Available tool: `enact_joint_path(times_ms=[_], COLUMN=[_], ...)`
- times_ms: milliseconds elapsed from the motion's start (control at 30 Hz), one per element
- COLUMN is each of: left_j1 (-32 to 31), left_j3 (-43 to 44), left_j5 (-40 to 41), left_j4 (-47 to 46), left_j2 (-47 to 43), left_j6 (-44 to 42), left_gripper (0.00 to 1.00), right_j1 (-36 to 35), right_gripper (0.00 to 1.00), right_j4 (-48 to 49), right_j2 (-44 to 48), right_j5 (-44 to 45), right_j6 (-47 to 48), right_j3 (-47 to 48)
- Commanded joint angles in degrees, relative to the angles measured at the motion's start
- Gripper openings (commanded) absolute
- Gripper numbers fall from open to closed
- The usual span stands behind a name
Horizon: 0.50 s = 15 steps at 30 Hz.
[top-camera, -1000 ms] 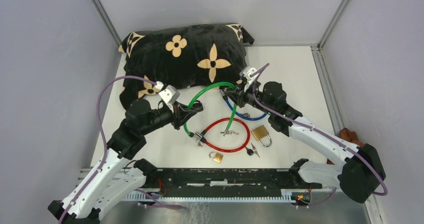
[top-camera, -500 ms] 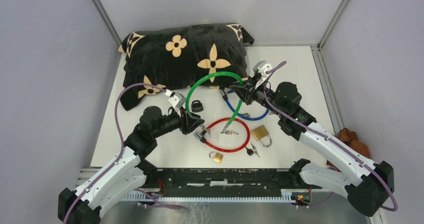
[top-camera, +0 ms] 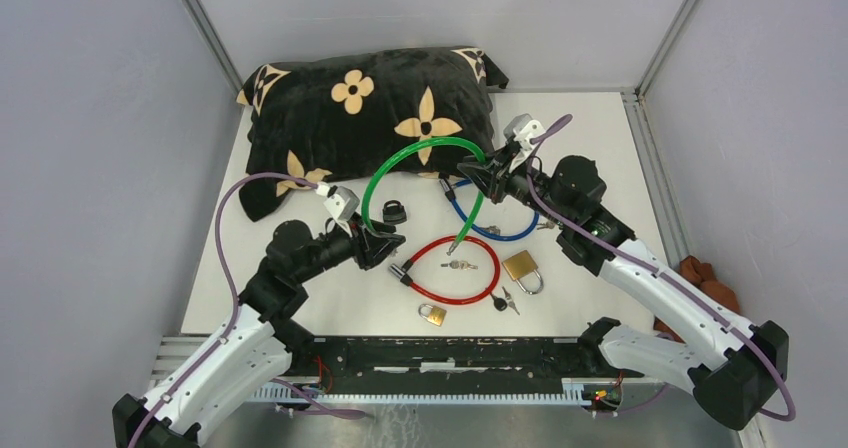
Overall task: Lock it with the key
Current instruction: Lock the lock.
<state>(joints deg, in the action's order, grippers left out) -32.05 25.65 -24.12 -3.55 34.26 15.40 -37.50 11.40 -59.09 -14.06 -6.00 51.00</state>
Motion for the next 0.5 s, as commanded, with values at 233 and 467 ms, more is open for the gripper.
enact_joint_path(times_ms=[233,467], left_j1=[0.1,0.1], left_j3=[5.3,9.1], left_j5=[-0.2,1.8], left_j4=[5.3,7.6], left_j2=[-0.6,-1.8], left_j6=[1.7,-4.0], left_gripper=[0.61,0.69], right_j1=[-0.2,-0.2], right_gripper=[0.0,0.0], right_j4=[0.5,0.1], right_j2=[-0.3,-0.4], right_j5=[-0.1,0.8], right_j6=[2.2,3.1], right_j3=[5.1,5.8])
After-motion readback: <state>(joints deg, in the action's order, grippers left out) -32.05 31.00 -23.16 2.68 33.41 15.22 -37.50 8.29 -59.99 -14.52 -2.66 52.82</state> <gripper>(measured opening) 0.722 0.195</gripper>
